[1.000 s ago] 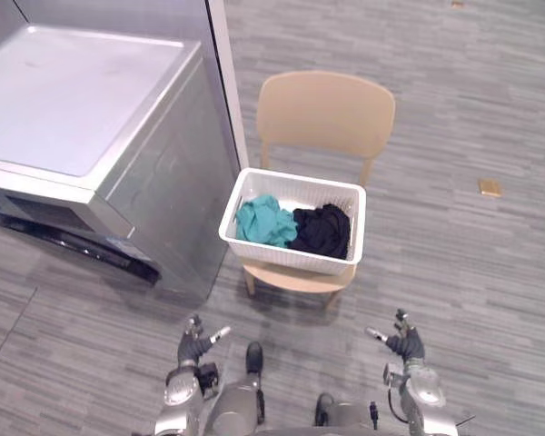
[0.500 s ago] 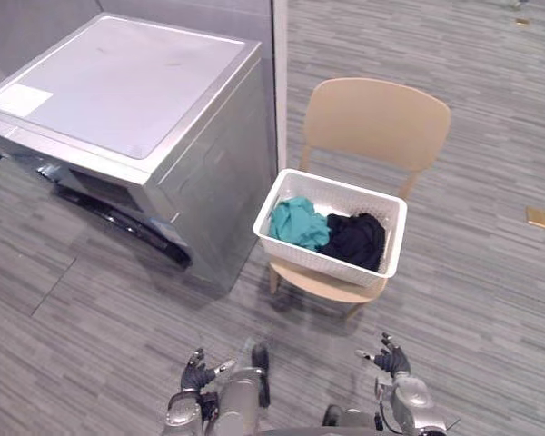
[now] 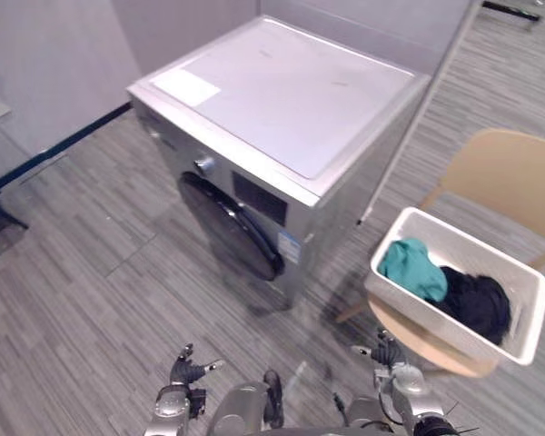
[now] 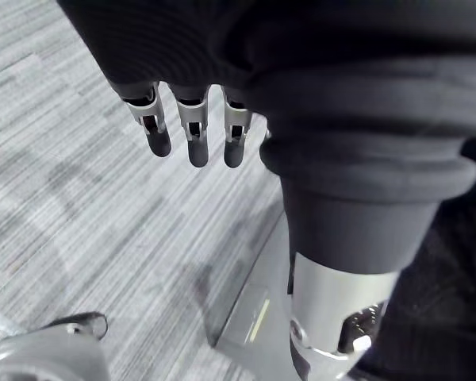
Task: Pick up the laundry basket with both hands and put the clothes into the washing machine.
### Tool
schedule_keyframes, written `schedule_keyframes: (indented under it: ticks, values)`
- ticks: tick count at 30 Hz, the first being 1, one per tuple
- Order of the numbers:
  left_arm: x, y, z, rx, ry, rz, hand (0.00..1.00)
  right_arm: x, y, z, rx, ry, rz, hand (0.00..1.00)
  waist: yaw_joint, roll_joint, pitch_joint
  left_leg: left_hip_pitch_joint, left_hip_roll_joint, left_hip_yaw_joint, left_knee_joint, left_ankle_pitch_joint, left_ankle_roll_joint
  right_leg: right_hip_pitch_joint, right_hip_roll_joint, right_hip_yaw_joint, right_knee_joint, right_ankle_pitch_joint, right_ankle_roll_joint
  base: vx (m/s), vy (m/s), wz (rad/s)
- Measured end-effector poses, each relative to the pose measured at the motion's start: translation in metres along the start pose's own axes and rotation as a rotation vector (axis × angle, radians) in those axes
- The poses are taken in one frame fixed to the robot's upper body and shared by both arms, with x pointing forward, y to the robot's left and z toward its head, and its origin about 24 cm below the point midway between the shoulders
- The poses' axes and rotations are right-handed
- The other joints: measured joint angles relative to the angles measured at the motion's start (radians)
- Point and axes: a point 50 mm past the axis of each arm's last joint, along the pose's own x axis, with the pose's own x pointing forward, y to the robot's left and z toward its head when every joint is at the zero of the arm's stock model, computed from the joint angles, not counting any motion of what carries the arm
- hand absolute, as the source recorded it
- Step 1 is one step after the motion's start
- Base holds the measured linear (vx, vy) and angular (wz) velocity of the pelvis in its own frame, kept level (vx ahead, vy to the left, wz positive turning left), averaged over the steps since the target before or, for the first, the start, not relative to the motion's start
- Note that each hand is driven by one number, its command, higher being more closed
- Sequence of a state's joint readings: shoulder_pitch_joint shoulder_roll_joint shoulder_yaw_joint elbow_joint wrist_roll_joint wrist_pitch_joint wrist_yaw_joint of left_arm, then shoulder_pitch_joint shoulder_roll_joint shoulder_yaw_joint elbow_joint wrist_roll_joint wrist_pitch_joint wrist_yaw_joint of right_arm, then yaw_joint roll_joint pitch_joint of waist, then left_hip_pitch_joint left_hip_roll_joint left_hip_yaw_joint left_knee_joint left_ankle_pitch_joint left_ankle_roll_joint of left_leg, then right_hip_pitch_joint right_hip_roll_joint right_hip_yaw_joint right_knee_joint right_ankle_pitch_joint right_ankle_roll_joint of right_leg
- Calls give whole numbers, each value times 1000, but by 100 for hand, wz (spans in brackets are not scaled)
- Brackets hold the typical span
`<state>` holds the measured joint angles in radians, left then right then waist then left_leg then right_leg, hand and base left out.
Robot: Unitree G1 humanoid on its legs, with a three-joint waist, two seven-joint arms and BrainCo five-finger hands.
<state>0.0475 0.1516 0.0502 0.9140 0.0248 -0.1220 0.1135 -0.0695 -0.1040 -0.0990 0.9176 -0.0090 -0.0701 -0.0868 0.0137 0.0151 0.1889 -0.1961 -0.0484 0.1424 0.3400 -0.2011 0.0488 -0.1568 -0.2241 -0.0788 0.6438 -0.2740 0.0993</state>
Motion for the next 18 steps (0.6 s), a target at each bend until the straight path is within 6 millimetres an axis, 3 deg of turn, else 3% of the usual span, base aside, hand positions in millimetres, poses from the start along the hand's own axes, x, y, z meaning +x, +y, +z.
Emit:
schedule_keyframes:
  ticks: [1,2,6,13,15,18]
  values:
    - [0,1,-1,11,1,0,0,1,0,1,0,-2,0,0,-1,0,1,14,-17,-16,-23,18,16,-7,77,73,-85,-18,27,195,72,92]
    - [0,0,0,18,-1,-2,0,1,-1,0,-2,1,-3,0,-3,-2,0,26,-45,-44,-27,30,24,-5,111,90,-167,-17,12,192,59,99]
    - [-2,-20,1,-10,-7,-42,0,1,6,1,-5,0,18,0,7,13,-13,40,-75,-123,-23,34,18,65,114,29,-270,-3,-21,250,-2,89]
    - [-11,-27,-17,-15,44,-62,0,-1,33,5,21,-10,81,0,32,-26,-46,153,-75,-230,-132,83,-53,214,125,-80,-366,33,-44,119,-141,51]
    - [-12,-28,-21,-11,56,-66,0,-2,36,4,22,-9,89,0,31,-28,-46,161,-73,-258,-143,94,-39,230,132,-112,-371,35,-48,32,-162,47]
    - [-12,-30,-21,-1,58,-74,0,-2,38,6,11,-19,93,0,32,-32,-48,173,-70,-284,-186,129,-46,240,138,-128,-384,47,-65,-15,-142,34]
